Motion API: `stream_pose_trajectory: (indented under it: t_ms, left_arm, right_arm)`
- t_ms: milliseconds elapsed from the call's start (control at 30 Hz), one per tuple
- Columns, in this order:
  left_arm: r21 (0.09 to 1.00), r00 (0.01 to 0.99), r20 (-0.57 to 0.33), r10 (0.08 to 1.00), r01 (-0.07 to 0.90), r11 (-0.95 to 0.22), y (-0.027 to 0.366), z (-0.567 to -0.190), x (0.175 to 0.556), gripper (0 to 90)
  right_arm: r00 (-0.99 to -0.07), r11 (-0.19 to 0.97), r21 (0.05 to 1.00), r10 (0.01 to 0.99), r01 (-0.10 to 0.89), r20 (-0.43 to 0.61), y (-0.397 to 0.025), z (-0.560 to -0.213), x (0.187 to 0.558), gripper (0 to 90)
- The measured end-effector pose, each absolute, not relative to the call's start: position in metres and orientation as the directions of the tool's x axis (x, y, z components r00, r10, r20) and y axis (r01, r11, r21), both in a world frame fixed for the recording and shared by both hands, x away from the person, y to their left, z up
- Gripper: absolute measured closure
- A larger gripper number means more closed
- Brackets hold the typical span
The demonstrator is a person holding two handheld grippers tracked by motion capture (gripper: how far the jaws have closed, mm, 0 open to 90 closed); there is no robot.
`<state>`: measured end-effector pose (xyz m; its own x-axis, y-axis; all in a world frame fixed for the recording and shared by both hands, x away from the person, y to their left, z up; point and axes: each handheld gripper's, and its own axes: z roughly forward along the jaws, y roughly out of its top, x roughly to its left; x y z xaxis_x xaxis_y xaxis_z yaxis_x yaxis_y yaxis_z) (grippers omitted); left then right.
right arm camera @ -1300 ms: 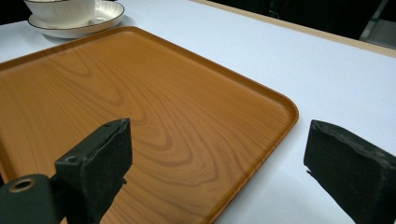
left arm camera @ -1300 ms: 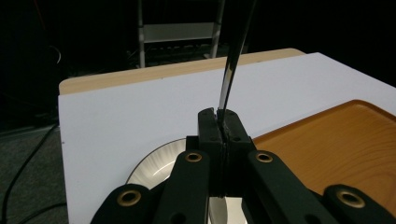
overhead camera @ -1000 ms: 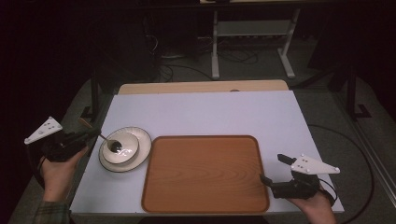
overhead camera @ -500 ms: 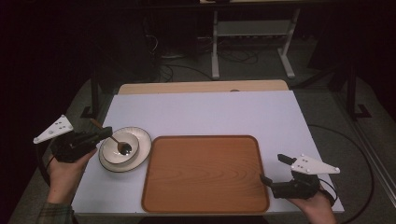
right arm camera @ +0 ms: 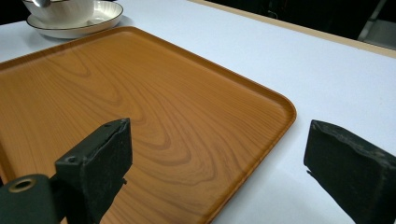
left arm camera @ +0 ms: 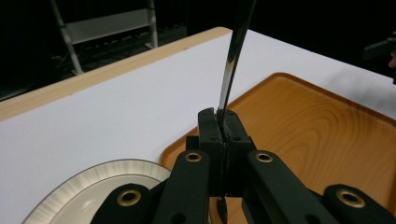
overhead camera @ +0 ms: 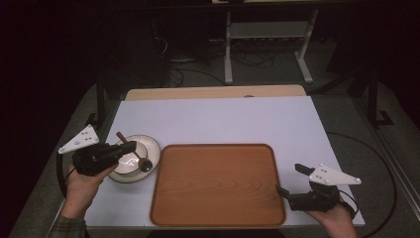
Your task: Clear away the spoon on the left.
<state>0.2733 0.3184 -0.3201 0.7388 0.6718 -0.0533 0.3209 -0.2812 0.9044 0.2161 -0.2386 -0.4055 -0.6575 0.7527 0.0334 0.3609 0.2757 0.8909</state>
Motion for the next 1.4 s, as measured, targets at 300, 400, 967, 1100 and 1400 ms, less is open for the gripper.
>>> stream_pose_trajectory:
  t_ms: [300, 400, 967, 1100, 1400]
  left_arm:
    - [0.878, 0.776, -0.06, 0.628, 0.341, -0.336, 0.297, -0.333, 0.274, 88.7]
    - [0.866, 0.784, -0.051, 0.619, 0.343, -0.364, 0.29, -0.338, 0.275, 88.7]
    - [0.82, 0.801, -0.062, 0.595, 0.381, -0.428, 0.275, -0.36, 0.279, 88.6]
    - [0.811, 0.802, -0.047, 0.596, 0.379, -0.446, 0.272, -0.361, 0.279, 88.5]
    - [0.799, 0.804, -0.025, 0.595, 0.373, -0.471, 0.262, -0.363, 0.283, 88.3]
  right_arm:
    - [-0.659, 0.278, 0.892, 0.751, 0.357, 0.03, -0.239, -0.405, 0.216, 7.2]
    - [-0.658, 0.277, 0.891, 0.752, 0.36, 0.032, -0.239, -0.405, 0.216, 7.2]
    - [-0.657, 0.276, 0.891, 0.753, 0.361, 0.033, -0.239, -0.405, 0.216, 7.2]
    - [-0.657, 0.277, 0.891, 0.753, 0.36, 0.032, -0.239, -0.405, 0.216, 7.2]
    - [-0.657, 0.275, 0.892, 0.753, 0.36, 0.033, -0.239, -0.405, 0.216, 7.2]
